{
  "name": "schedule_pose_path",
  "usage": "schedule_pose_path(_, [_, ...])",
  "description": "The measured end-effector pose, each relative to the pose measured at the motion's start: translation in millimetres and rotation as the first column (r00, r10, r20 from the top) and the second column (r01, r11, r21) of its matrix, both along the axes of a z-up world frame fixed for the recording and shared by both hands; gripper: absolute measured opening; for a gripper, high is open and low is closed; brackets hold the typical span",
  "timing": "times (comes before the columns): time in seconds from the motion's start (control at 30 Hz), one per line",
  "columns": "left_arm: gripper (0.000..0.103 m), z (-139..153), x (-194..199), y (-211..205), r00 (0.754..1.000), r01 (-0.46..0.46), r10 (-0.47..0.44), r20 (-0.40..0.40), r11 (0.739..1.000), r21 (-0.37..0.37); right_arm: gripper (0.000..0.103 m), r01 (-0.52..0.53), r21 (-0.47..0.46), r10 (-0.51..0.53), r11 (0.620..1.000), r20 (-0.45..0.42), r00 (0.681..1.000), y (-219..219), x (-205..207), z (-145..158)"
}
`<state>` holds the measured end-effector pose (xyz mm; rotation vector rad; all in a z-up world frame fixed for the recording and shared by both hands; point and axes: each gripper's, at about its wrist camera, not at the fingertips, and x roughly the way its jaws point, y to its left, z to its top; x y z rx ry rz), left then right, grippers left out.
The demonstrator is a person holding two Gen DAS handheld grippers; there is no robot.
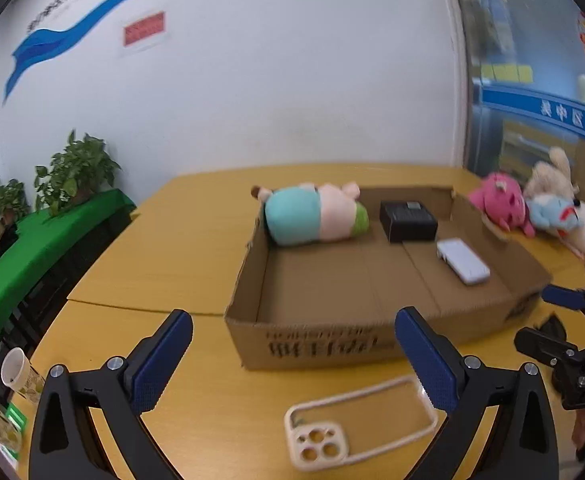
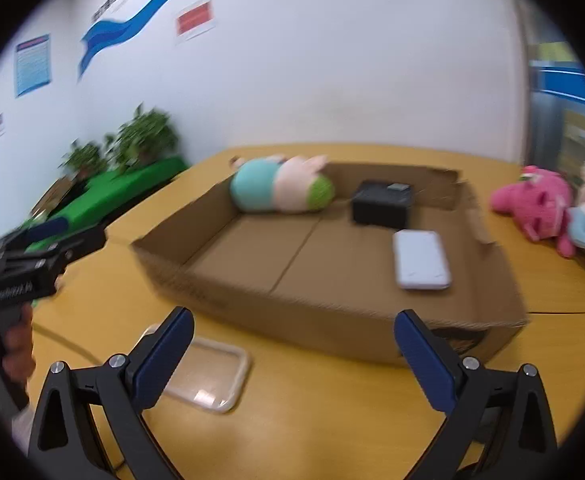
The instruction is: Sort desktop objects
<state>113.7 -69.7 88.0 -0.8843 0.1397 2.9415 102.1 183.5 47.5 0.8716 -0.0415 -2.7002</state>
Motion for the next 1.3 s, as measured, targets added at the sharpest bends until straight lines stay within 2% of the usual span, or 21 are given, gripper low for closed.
schedule_pose_path(0.07, [0.103, 3.2, 4.0, -16.0, 0.999, 0.026, -0.025, 0.029, 0.999, -0.033, 0.100, -0.090, 0.021, 0.089, 0.996, 0.034, 0.995, -15.7, 4.4, -9.2])
schedule_pose_path(0.1, [0.103, 6.4, 7.6, -25.9, 0.999, 0.022, -0.019, 0.038, 0.997, -0.073, 0.100, -0.125, 0.022, 0.124, 0.992, 0.048, 0.991, -21.8, 6.0, -13.0])
schedule_pose_path(0.2, [0.103, 11.7, 14.0, -50.6, 0.998, -0.027, 0.036, 0.047, 0.984, -0.175, 0.100, -0.225, -0.027, 0.226, 0.974, 0.114, 0.967, -38.3, 6.9, -28.0])
schedule_pose_path(0.27, [0.103, 4.4, 13.3, -64.1, 0.995, -0.014, 0.031, 0.099, 0.985, -0.173, 0.100, -0.251, -0.055, 0.256, 0.966, 0.161, 0.953, -48.0, 2.4, -39.4])
schedule_pose_path(0.37, [0.103, -26.5, 6.0, -64.6, 0.980, 0.005, 0.020, 0.197, 0.992, -0.124, 0.100, -0.252, -0.084, 0.265, 0.964, 0.246, 0.932, -61.3, -9.5, -57.4])
schedule_pose_path(0.43, [0.103, -56.4, 0.7, -55.2, 0.965, 0.060, -0.044, 0.258, 0.997, -0.055, 0.100, -0.242, -0.121, 0.267, 0.963, 0.282, 0.921, -62.5, -16.1, -65.1])
schedule_pose_path(0.5, [0.103, -84.7, -7.3, -51.4, 0.939, 0.097, -0.114, 0.325, 0.993, 0.068, 0.100, -0.221, -0.128, 0.251, 0.967, 0.316, 0.915, -62.5, -21.3, -71.9])
schedule_pose_path(0.6, [0.101, -111.2, -23.3, -52.0, 0.904, 0.066, -0.154, 0.398, 0.972, 0.227, 0.100, -0.224, -0.095, 0.243, 0.970, 0.335, 0.910, -66.0, -22.5, -76.4])
schedule_pose_path(0.67, [0.101, -120.5, -28.9, -50.4, 0.891, 0.057, -0.171, 0.420, 0.961, 0.270, 0.100, -0.237, -0.090, 0.253, 0.967, 0.337, 0.907, -69.0, -22.7, -78.0])
schedule_pose_path(0.77, [0.097, -132.8, -33.9, -44.6, 0.866, 0.084, -0.241, 0.439, 0.935, 0.345, 0.100, -0.244, -0.096, 0.262, 0.965, 0.340, 0.903, -72.4, -25.0, -80.6])
schedule_pose_path(0.8, [0.097, -133.5, -33.3, -42.3, 0.869, 0.095, -0.249, 0.428, 0.932, 0.351, 0.100, -0.243, -0.102, 0.263, 0.965, 0.343, 0.902, -72.2, -26.7, -81.9])
schedule_pose_path(0.9, [0.093, -136.3, -37.6, -36.4, 0.856, 0.123, -0.302, 0.419, 0.907, 0.402, 0.100, -0.240, -0.118, 0.267, 0.964, 0.359, 0.894, -75.7, -32.9, -86.8])
schedule_pose_path(1.0, [0.082, -137.1, -40.4, -30.5, 0.842, 0.141, -0.347, 0.413, 0.880, 0.454, 0.100, -0.249, -0.134, 0.281, 0.959, 0.372, 0.885, -78.3, -33.6, -90.2])
schedule_pose_path(1.1, [0.082, -135.0, -43.7, -19.8, 0.843, 0.138, -0.338, 0.419, 0.888, 0.440, 0.101, -0.245, -0.114, 0.270, 0.963, 0.369, 0.890, -80.6, -31.4, -89.5])
schedule_pose_path(1.2, [0.082, -129.8, -44.4, -13.3, 0.847, 0.140, -0.348, 0.402, 0.875, 0.463, 0.101, -0.216, -0.136, 0.251, 0.967, 0.348, 0.903, -71.0, -31.2, -84.9])
schedule_pose_path(1.3, [0.082, -117.1, -42.9, -2.7, 0.864, 0.172, -0.361, 0.352, 0.867, 0.469, 0.101, -0.195, -0.149, 0.232, 0.969, 0.300, 0.925, -57.9, -26.5, -73.4])
